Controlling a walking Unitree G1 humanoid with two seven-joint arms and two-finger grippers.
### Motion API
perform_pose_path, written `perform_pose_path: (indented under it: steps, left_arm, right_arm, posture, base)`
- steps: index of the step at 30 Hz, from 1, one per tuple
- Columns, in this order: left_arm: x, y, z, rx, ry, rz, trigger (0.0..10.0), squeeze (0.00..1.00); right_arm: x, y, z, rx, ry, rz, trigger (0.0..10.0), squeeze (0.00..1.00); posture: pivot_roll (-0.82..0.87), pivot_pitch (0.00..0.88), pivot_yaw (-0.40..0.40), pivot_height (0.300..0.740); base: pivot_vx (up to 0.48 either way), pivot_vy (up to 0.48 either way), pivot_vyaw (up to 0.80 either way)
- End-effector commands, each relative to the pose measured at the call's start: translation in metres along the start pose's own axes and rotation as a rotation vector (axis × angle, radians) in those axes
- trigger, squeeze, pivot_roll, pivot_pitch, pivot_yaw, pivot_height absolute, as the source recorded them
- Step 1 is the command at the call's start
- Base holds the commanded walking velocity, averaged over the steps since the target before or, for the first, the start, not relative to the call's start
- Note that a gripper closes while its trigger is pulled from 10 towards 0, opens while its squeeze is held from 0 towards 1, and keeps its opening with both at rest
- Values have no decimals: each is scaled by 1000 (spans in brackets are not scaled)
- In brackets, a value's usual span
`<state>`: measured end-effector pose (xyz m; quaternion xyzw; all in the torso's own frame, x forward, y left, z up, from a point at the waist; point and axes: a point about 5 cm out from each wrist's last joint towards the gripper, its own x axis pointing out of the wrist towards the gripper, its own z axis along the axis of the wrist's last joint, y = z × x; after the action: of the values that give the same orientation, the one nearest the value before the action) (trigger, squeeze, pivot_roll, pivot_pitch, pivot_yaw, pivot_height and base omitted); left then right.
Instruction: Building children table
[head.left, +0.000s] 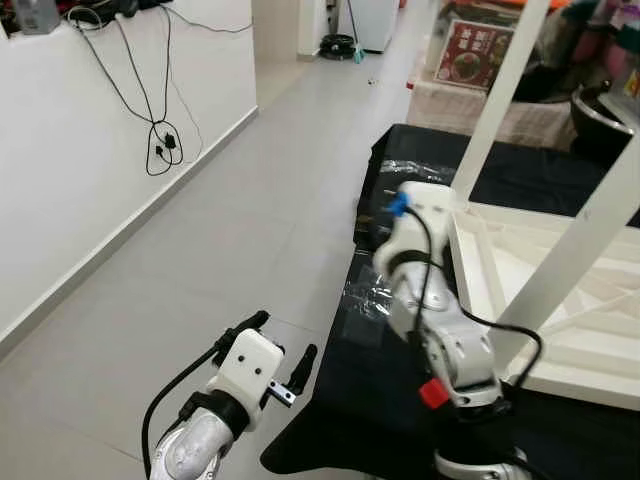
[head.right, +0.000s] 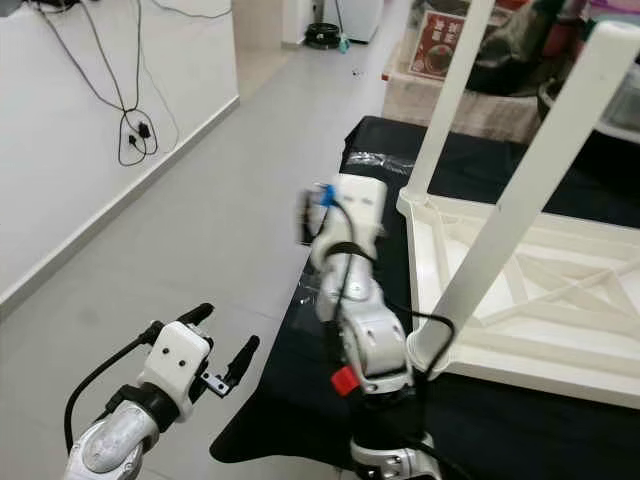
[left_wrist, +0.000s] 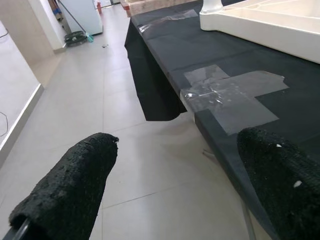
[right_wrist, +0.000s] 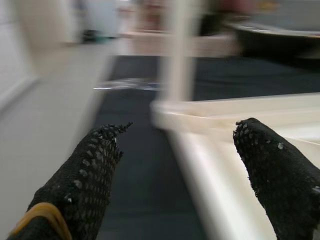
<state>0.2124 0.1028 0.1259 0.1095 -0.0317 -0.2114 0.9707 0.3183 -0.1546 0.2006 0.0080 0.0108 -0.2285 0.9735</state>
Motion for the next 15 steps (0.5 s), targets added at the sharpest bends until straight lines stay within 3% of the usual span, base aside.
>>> perform_pose_path:
  steps: [1, 2, 4, 6, 7, 9, 10, 11, 13, 15]
  left_arm:
    - [0, -2, -4, 5, 26, -12, 10000, 0]
    - [0, -3, -4, 2, 27, -17, 10000, 0]
    - [0, -3, -4, 2, 27, -17, 10000, 0]
    - [-1, -2, -4, -2, 29, -18, 10000, 0]
    - [-1, -2, -4, -2, 29, -18, 10000, 0]
    - [-1, -2, -4, -4, 29, -17, 10000, 0]
    - [-1, -2, -4, -4, 29, -17, 10000, 0]
    - [-1, -2, -4, -5, 30, -18, 10000, 0]
    - [-1, -2, -4, -5, 30, -18, 10000, 0]
    - [-1, -3, -4, -13, 31, -20, 10000, 0]
  right_arm:
    - [1, -7, -2, -22, -9, -63, 10000, 0]
    - [-2, -28, -3, -82, -36, -148, 10000, 0]
    - [-2, -28, -3, -82, -36, -148, 10000, 0]
    - [-8, -54, -5, -146, -39, -223, 10000, 0]
    - [-8, -54, -5, -146, -39, -223, 10000, 0]
    - [-10, -77, -7, -206, -38, -297, 10000, 0]
    - [-10, -77, -7, -206, -38, -297, 10000, 0]
    - [-11, -92, -7, -266, -42, -331, 10000, 0]
    - [-11, -92, -7, -266, -42, -331, 10000, 0]
    - [-14, -129, -11, -400, -12, -387, 10000, 0]
  posture:
    - [56, 47, -84, 740]
    - [48, 55, -81, 740]
    - [48, 55, -81, 740]
    - [46, 59, -82, 740]
    - [46, 59, -82, 740]
    - [36, 66, -79, 740]
    - [36, 66, -79, 740]
    - [33, 66, -78, 740]
    - [33, 66, -78, 740]
    - [24, 70, -76, 740]
  base:
    - [0, 0, 0]
    - [0, 0, 0]
    - [0, 0, 0]
    - [0, 0, 0]
    - [0, 0, 0]
    - [0, 0, 0]
    - [0, 0, 0]
    - [0, 0, 0]
    - [0, 0, 0]
    - [0, 0, 0]
